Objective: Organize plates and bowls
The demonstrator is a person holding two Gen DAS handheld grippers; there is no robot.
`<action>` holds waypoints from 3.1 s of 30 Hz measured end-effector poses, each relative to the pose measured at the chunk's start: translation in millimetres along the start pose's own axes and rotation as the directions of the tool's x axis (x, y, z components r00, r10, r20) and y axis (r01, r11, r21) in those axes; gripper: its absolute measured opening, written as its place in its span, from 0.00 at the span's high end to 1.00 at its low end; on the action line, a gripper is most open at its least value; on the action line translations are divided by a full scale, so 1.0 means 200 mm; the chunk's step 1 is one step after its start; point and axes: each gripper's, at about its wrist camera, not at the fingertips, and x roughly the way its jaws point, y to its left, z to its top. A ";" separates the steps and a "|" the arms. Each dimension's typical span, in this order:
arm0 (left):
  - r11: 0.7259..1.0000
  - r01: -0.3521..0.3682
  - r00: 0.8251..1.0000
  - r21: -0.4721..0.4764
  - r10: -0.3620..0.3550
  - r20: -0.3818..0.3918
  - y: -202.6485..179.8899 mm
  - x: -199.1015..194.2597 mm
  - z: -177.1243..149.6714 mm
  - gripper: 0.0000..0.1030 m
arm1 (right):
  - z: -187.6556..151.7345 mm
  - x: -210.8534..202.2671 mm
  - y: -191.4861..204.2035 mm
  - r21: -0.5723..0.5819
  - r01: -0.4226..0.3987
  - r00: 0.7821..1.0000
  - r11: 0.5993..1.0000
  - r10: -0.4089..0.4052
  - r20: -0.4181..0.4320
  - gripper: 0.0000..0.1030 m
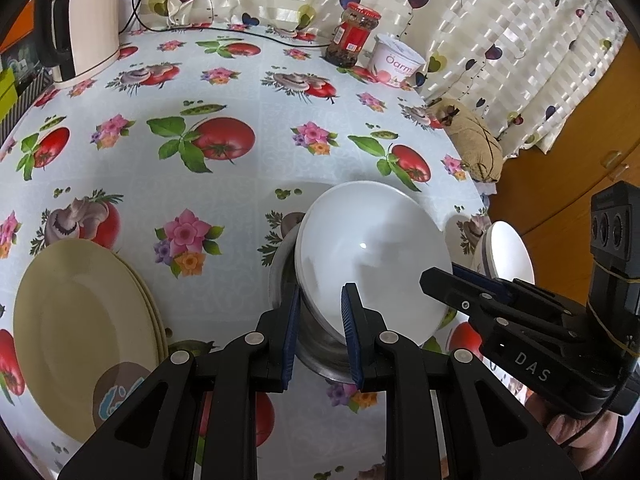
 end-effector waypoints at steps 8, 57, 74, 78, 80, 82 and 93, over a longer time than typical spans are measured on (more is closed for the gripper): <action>1.000 -0.012 0.999 -0.004 0.012 0.037 0.01 -0.05 0.01 0.79 | 0.00 -0.06 0.00 -0.016 0.000 0.999 1.000 0.001 0.035 0.78; 0.989 -0.055 0.988 0.134 0.034 0.148 -0.28 -0.21 0.02 0.79 | -0.03 -0.42 -0.11 -0.005 0.013 0.982 1.000 -0.012 0.187 0.62; 0.966 -0.016 0.995 0.260 -0.010 0.102 -0.53 -0.08 0.06 0.79 | -0.07 -0.55 -0.41 0.109 0.081 0.967 0.991 -0.105 0.231 0.62; 0.960 0.016 0.996 0.279 -0.039 0.075 -0.59 -0.03 0.07 0.79 | -0.08 -0.57 -0.48 0.138 0.106 0.962 0.985 -0.136 0.236 0.62; 0.957 0.029 0.997 0.289 -0.049 0.063 -0.63 -0.01 0.07 0.79 | -0.09 -0.57 -0.52 0.155 0.118 0.960 0.981 -0.152 0.235 0.62; 0.954 0.050 0.997 0.296 -0.067 0.046 -0.66 0.02 0.08 0.79 | -0.10 -0.58 -0.56 0.173 0.131 0.957 0.976 -0.170 0.234 0.62; 0.946 0.148 0.989 0.287 -0.142 -0.042 -0.78 0.20 0.09 0.79 | -0.17 -0.53 -0.74 0.251 0.173 0.957 0.953 -0.223 0.187 0.62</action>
